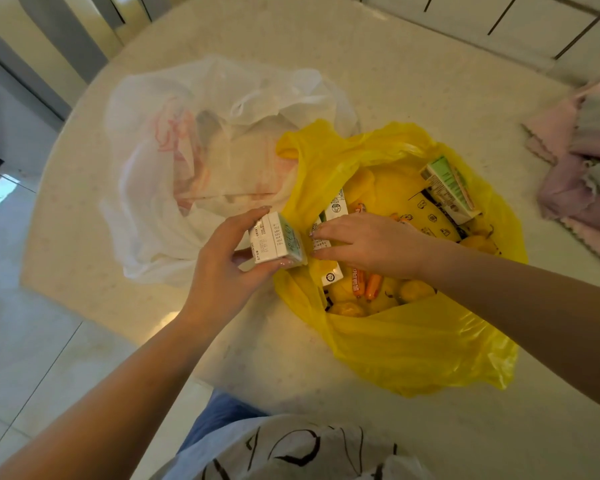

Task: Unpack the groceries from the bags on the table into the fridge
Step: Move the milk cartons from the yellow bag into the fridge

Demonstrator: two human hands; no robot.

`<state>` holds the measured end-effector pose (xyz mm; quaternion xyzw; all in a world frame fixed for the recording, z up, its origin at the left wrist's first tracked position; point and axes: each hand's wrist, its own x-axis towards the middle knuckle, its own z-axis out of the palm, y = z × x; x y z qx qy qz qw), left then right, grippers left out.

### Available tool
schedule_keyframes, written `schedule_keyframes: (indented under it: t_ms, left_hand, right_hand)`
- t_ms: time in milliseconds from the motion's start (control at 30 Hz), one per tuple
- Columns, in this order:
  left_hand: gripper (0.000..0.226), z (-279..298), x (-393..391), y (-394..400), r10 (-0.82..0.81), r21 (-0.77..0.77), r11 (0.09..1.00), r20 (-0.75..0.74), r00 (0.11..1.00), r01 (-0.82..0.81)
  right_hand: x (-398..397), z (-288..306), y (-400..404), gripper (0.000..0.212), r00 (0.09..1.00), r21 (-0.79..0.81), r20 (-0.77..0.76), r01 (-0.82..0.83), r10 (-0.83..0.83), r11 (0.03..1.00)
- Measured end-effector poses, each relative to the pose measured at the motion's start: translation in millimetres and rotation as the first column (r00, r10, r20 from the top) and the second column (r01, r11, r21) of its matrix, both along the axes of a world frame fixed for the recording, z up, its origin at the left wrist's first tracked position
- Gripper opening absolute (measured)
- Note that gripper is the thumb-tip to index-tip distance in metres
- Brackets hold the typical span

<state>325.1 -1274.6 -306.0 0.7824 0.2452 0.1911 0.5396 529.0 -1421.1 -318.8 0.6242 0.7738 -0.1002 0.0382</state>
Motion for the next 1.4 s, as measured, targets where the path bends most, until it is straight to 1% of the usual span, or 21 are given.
schedule_keyframes:
  t_ms: [67, 167, 300, 333, 367, 400, 500, 567, 700, 767, 867, 933, 967, 1033, 1100, 1133, 1200, 1267, 1333, 1367, 1400]
  left_hand:
    - [0.060, -4, -3, 1, 0.012, 0.006, 1.000, -0.011, 1.000, -0.012]
    - [0.059, -11, -7, 2, 0.051, -0.016, 0.999, -0.030, 0.998, -0.051]
    - [0.058, -15, -5, 3, 0.056, -0.034, 0.998, -0.034, 0.998, -0.057]
    - [0.057, -16, -3, 2, 0.054, -0.034, 0.998, -0.035, 0.998, -0.055]
    - [0.057, -16, -1, 1, 0.050, -0.036, 0.998, -0.037, 0.998, -0.052]
    - [0.057, -16, 0, 1, 0.049, -0.038, 0.998, -0.038, 0.998, -0.050]
    - [0.057, -17, 2, -1, 0.047, -0.047, 0.998, -0.044, 0.998, -0.049]
    - [0.057, -18, 1, 0, 0.040, -0.049, 0.998, -0.052, 0.998, -0.043]
    - [0.058, -15, 2, 0, 0.033, -0.035, 0.999, -0.067, 0.997, -0.035]
    - [0.058, -13, 1, 0, 0.033, -0.020, 0.999, -0.071, 0.997, -0.035]
    - [0.060, -10, 1, 1, 0.032, -0.014, 0.999, -0.074, 0.997, -0.034]
    - [0.060, -8, 0, 2, 0.027, -0.014, 1.000, -0.067, 0.997, -0.028]
    - [0.060, -8, 0, 2, 0.025, -0.015, 1.000, -0.065, 0.998, -0.026]
    - [0.061, -7, 0, 1, 0.019, -0.021, 1.000, -0.065, 0.998, -0.021]
    - [0.061, -6, 1, 0, 0.011, -0.030, 0.999, -0.055, 0.998, -0.013]
    - [0.061, -6, 2, -1, 0.008, -0.033, 0.999, -0.045, 0.999, -0.010]
    - [0.063, -5, 4, -4, -0.001, -0.029, 1.000, -0.030, 1.000, 0.000]
    - [0.064, -4, 8, -8, -0.016, -0.007, 1.000, -0.024, 1.000, 0.016]
    - [0.064, -4, 11, -11, -0.034, 0.012, 0.999, -0.032, 0.999, 0.035]
    - [0.064, -5, 13, -12, -0.040, 0.017, 0.999, -0.040, 0.998, 0.041]
    - [0.063, -5, 14, -13, -0.041, 0.018, 0.999, -0.048, 0.998, 0.042]
  right_hand:
    - [-1, -1, 2, 0.062, 1.000, -0.029, 0.008, -0.007, 0.007, 1.000]
    - [-1, -7, 2, 0.070, 0.999, -0.028, 0.041, 0.016, -0.015, 0.999]
    - [2, -15, -7, 0.099, 0.996, -0.064, 0.087, 0.029, -0.023, 0.998]
    - [3, -14, -9, 0.101, 0.995, -0.059, 0.096, 0.032, -0.026, 0.998]
    - [3, -14, -9, 0.099, 0.994, -0.039, 0.103, 0.032, -0.028, 0.999]
    - [2, -14, -9, 0.091, 0.994, -0.015, 0.106, 0.029, -0.027, 0.999]
    - [-2, -17, -7, 0.063, 0.991, 0.054, 0.132, 0.005, -0.012, 0.999]
    - [-1, -21, -2, 0.049, 0.990, 0.095, 0.141, -0.025, 0.012, 0.995]
    - [4, -20, 11, 0.039, 0.976, 0.157, 0.155, -0.176, 0.152, 0.972]
    - [8, -13, 16, 0.038, 0.978, 0.183, 0.106, -0.199, 0.182, 0.963]
    - [12, 1, 16, 0.045, 0.995, 0.188, -0.045, -0.081, 0.090, 0.979]
    - [12, 9, 12, 0.050, 0.995, 0.160, -0.102, 0.036, -0.020, 0.986]
    - [10, 12, 9, 0.052, 0.986, 0.138, -0.135, 0.119, -0.101, 0.983]
    - [7, 15, 1, 0.054, 0.923, 0.067, -0.230, 0.331, -0.308, 0.941]
    - [1, 18, -8, 0.055, 0.798, 0.004, -0.313, 0.543, -0.515, 0.840]
    - [-5, 20, -11, 0.054, 0.735, 0.015, -0.358, 0.621, -0.575, 0.784]
    - [-19, 20, -17, 0.049, 0.626, 0.057, -0.456, 0.730, -0.632, 0.682]
    - [-33, 14, -20, 0.048, 0.526, 0.045, -0.516, 0.804, -0.676, 0.592]
    - [-47, 6, -23, 0.049, 0.433, -0.007, -0.526, 0.858, -0.732, 0.513]
    - [-52, 3, -26, 0.050, 0.394, -0.043, -0.524, 0.874, -0.755, 0.485]
    - [-55, 1, -28, 0.052, 0.373, -0.078, -0.520, 0.875, -0.769, 0.477]
